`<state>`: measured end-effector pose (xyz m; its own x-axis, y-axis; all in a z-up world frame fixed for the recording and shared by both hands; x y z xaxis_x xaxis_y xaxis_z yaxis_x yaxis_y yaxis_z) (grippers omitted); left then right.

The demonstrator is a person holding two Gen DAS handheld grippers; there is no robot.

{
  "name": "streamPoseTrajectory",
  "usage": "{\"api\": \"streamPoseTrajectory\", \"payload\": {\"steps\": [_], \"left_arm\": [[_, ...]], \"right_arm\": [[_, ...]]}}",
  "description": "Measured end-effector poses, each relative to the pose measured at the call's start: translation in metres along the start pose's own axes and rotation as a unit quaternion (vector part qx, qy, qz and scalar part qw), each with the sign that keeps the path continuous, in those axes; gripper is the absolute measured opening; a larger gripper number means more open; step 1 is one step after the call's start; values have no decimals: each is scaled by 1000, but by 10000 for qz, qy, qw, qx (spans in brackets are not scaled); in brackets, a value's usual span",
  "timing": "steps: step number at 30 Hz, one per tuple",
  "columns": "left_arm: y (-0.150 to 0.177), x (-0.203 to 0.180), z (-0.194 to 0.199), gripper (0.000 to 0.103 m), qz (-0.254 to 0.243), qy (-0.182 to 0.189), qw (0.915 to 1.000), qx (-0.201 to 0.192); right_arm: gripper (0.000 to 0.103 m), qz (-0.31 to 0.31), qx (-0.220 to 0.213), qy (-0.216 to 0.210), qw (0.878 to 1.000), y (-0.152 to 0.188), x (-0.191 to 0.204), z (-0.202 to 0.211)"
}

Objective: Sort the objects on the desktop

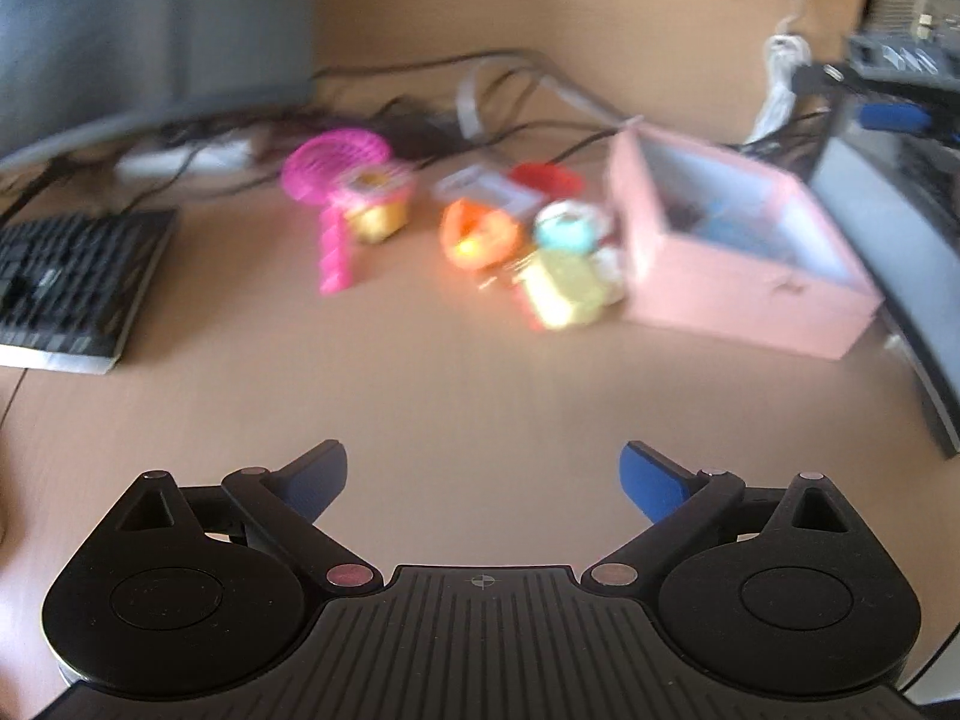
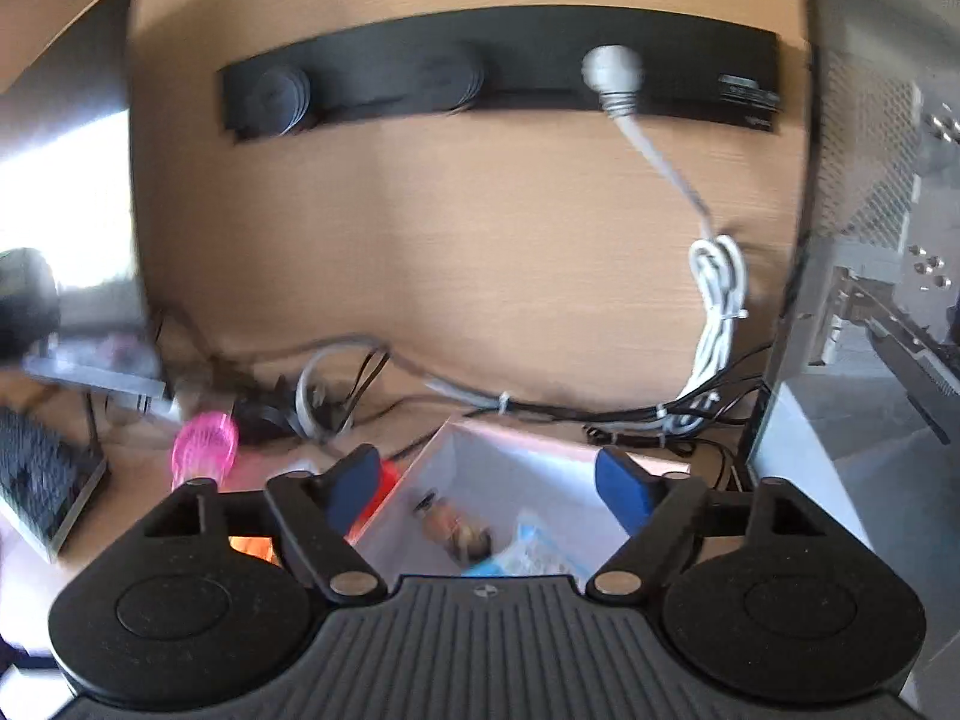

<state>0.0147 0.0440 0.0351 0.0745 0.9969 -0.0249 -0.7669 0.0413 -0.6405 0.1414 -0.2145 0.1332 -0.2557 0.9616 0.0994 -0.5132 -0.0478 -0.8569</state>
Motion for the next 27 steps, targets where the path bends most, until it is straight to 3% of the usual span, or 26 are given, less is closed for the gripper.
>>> {"api": "streamPoseTrajectory", "payload": {"steps": [5,7,8,10,13,16,19,20,22,27], "left_arm": [[22,38,3,101,497,-265,9981,254],[25,50,5,101,618,-360,9971,274],[26,56,7,101,671,-406,9965,272],[27,67,11,101,752,-473,9957,252],[29,80,17,102,834,-532,9949,217],[33,91,18,102,896,-546,9942,226],[38,101,16,102,969,-546,9934,284],[39,104,15,102,963,-529,9935,302],[38,107,12,102,912,-473,9942,307],[20,96,-2,102,648,-214,9975,207]], "right_arm": [[80,908,236,-235,9953,54,59,-5],[57,1177,432,-438,9911,73,86,-14],[53,1304,558,-543,9884,80,100,-21],[52,1527,666,-570,9844,91,126,-37],[52,1778,720,-269,9811,100,155,-67],[53,1876,863,173,9783,109,167,-96],[56,1906,954,341,9764,119,169,-111],[55,1906,988,296,9762,120,170,-110],[43,1744,1135,96,9781,121,168,-104],[43,1605,1393,-323,9766,136,161,-68]]}}
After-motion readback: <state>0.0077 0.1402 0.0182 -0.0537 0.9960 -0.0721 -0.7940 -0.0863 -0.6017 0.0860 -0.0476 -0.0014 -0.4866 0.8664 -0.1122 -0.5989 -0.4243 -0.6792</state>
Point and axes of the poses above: each gripper's, at about its wrist camera, not at the fingertips, and z roughly against the way its jaws point, x to its left, y to its underside, the point moved 3 cm from there along -z, roughly the way its jaws point, and after that the axes turned 5 degrees about -z, right-handed, at the moved point
